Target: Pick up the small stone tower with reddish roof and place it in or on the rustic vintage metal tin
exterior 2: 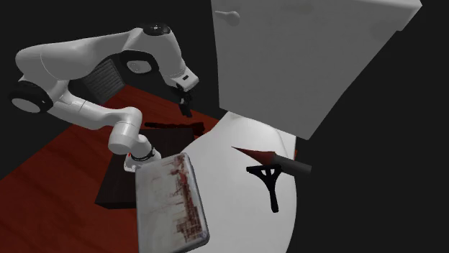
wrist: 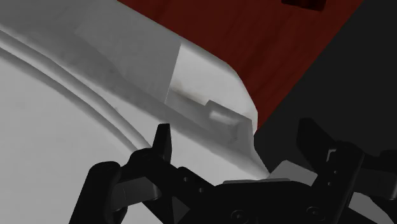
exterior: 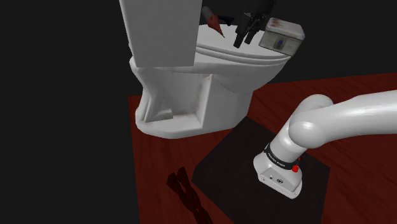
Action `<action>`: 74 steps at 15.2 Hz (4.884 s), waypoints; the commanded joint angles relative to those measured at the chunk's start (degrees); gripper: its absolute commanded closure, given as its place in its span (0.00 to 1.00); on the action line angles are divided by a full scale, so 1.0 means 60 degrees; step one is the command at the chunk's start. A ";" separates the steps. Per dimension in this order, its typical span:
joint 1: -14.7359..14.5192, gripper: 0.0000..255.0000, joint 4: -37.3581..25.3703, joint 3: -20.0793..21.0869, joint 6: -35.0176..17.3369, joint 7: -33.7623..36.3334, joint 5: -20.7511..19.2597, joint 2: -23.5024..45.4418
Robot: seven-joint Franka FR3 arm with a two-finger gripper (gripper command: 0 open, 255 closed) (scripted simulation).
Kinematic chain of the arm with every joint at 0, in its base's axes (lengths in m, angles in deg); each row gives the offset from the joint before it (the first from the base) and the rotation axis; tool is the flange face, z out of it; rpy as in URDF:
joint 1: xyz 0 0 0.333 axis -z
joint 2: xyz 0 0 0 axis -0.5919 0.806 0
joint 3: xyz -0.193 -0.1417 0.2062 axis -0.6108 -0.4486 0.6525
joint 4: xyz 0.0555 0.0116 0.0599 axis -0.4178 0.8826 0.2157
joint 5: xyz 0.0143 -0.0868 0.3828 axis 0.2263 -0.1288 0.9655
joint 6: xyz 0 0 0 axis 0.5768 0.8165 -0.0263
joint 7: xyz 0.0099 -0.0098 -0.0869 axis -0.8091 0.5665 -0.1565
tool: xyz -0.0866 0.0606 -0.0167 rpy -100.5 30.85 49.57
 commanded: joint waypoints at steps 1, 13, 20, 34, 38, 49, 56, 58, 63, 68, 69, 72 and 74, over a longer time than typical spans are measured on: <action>0.0000 0.00 0.0000 0.0000 0.0000 0.0000 0.0000 0.0000; 0.0891 0.00 -0.1138 -0.0391 -0.3053 0.0289 -0.1063 0.2885; 0.1352 0.00 -0.2451 -0.0658 -0.4326 0.0593 -0.1578 0.4677; 0.1857 0.00 -0.4388 -0.1089 -0.5822 0.0946 -0.1983 0.7149; 0.1882 0.00 -0.4305 -0.1112 -0.6091 0.0936 -0.1967 0.7332; 0.1882 1.00 -0.4308 -0.1110 -0.6090 0.0938 -0.1968 0.7334; 0.1878 1.00 -0.4550 -0.1107 -0.5840 0.0894 -0.1940 0.7323; 0.1873 1.00 -0.4803 -0.1103 -0.5586 0.0853 -0.1913 0.7322; 0.1863 1.00 -0.5483 -0.1095 -0.4946 0.0751 -0.1847 0.7356; 0.1856 1.00 -0.6233 -0.1089 -0.4292 0.0649 -0.1783 0.7447; 0.1855 1.00 -0.6393 -0.1089 -0.4159 0.0629 -0.1770 0.7473; 0.1853 1.00 -0.6892 -0.1088 -0.3755 0.0566 -0.1730 0.7565; 0.1853 1.00 -0.7244 -0.1088 -0.3480 0.0524 -0.1703 0.7640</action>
